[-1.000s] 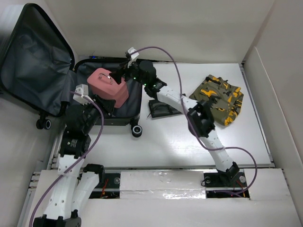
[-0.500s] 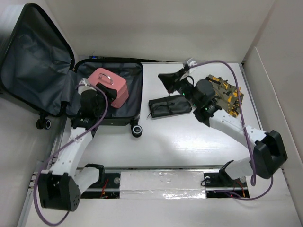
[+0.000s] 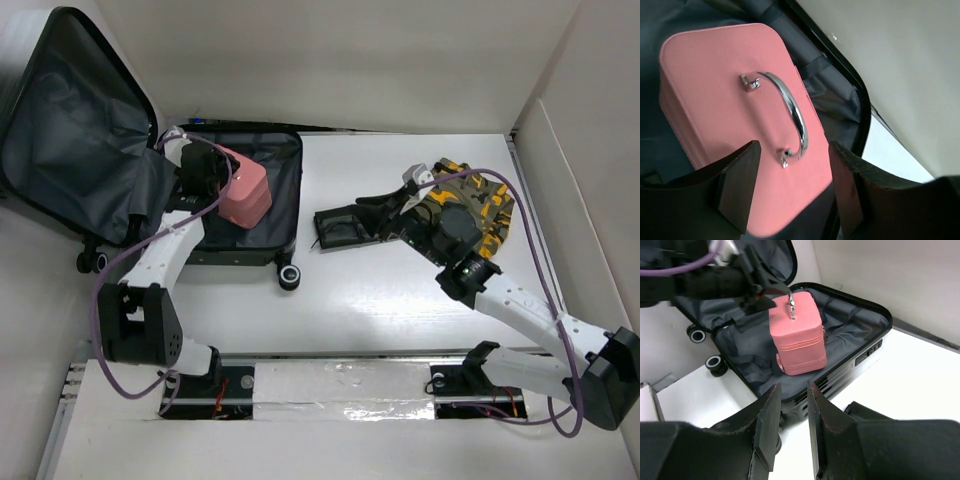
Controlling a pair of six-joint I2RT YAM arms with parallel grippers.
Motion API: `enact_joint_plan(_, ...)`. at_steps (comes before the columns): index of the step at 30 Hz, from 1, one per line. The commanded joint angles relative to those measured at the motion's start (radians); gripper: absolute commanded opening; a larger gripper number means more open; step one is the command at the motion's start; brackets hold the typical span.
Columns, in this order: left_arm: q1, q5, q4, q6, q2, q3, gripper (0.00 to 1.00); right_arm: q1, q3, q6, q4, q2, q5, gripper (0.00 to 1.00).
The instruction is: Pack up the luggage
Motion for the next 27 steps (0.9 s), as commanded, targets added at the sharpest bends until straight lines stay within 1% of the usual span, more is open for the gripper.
enact_joint_plan(1, 0.002, -0.015, 0.063, 0.03, 0.055, 0.086, 0.53, 0.0, -0.042, -0.031, -0.018, -0.052, 0.008, 0.33)
enact_joint_plan(5, 0.002, 0.028, 0.078, 0.042, 0.17, 0.162, 0.5, -0.009, -0.099, -0.03, -0.002, -0.084, 0.007, 0.34)
enact_joint_plan(7, 0.002, 0.038, 0.098, 0.042, 0.198, 0.191, 0.49, -0.009, -0.116, -0.028, 0.013, -0.084, 0.001, 0.33)
enact_joint_plan(10, 0.002, 0.063, 0.135, 0.045, 0.24, 0.211, 0.39, -0.009, -0.131, -0.024, 0.04, -0.06, -0.021, 0.33)
enact_joint_plan(11, 0.002, 0.066, 0.137, 0.047, 0.258, 0.218, 0.28, -0.009, -0.134, -0.023, 0.048, -0.052, -0.03, 0.33)
enact_joint_plan(13, 0.002, 0.072, 0.134, 0.05, 0.273, 0.241, 0.13, -0.009, -0.137, -0.019, 0.065, -0.029, -0.047, 0.33)
enact_joint_plan(14, 0.002, 0.069, 0.134, 0.051, 0.278, 0.244, 0.02, -0.009, -0.14, -0.019, 0.073, -0.023, -0.05, 0.33)
enact_joint_plan(15, 0.002, 0.066, 0.137, 0.051, 0.278, 0.247, 0.0, -0.009, -0.148, -0.016, 0.085, -0.012, -0.052, 0.33)
enact_joint_plan(21, 0.002, -0.023, 0.138, 0.047, 0.267, 0.303, 0.0, -0.009, -0.157, -0.014, 0.102, 0.015, -0.062, 0.33)
enact_joint_plan(22, 0.002, -0.059, 0.106, 0.051, 0.287, 0.358, 0.0, -0.009, -0.148, -0.014, 0.102, 0.037, -0.087, 0.33)
enact_joint_plan(27, 0.014, -0.106, 0.083, 0.045, 0.35, 0.434, 0.0, -0.009, -0.148, -0.02, 0.099, 0.04, -0.095, 0.33)
